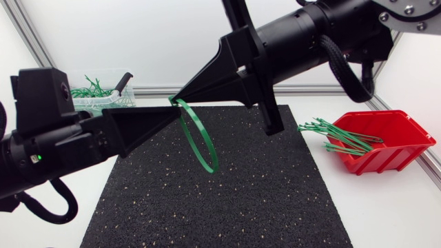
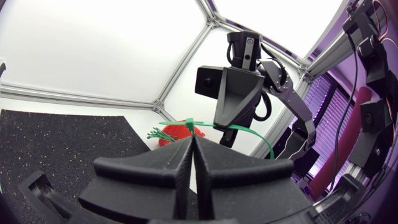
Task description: Take a green cable tie from the red box, thread the tail through the head to close it, then place it in the transparent bin on the left.
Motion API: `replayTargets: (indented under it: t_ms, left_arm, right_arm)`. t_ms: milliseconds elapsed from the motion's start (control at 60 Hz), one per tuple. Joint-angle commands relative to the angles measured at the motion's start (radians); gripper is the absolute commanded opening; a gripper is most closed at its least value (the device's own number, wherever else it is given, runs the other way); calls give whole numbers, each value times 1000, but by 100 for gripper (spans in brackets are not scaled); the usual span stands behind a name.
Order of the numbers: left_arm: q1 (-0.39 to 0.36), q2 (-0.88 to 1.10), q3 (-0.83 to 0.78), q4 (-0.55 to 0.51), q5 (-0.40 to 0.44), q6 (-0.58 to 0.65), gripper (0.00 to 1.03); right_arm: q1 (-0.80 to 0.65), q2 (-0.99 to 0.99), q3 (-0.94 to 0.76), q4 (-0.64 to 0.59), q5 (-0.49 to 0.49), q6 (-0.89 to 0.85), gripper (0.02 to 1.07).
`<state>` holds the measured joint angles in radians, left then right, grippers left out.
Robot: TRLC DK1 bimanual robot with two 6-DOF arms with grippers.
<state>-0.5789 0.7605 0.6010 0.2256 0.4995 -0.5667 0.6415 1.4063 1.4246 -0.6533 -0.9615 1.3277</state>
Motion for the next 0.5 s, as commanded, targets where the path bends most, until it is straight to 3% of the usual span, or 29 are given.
replayTargets:
  t_ms: [0, 483]
  left_arm:
    - [-6, -21, -15, 9, 10, 16, 4]
    - [-10, -40, -17, 4, 10, 21, 4]
  right_arm:
    - [-16, 17, -19, 18, 12, 13, 8]
    - [7, 117, 42, 20, 17, 5, 8]
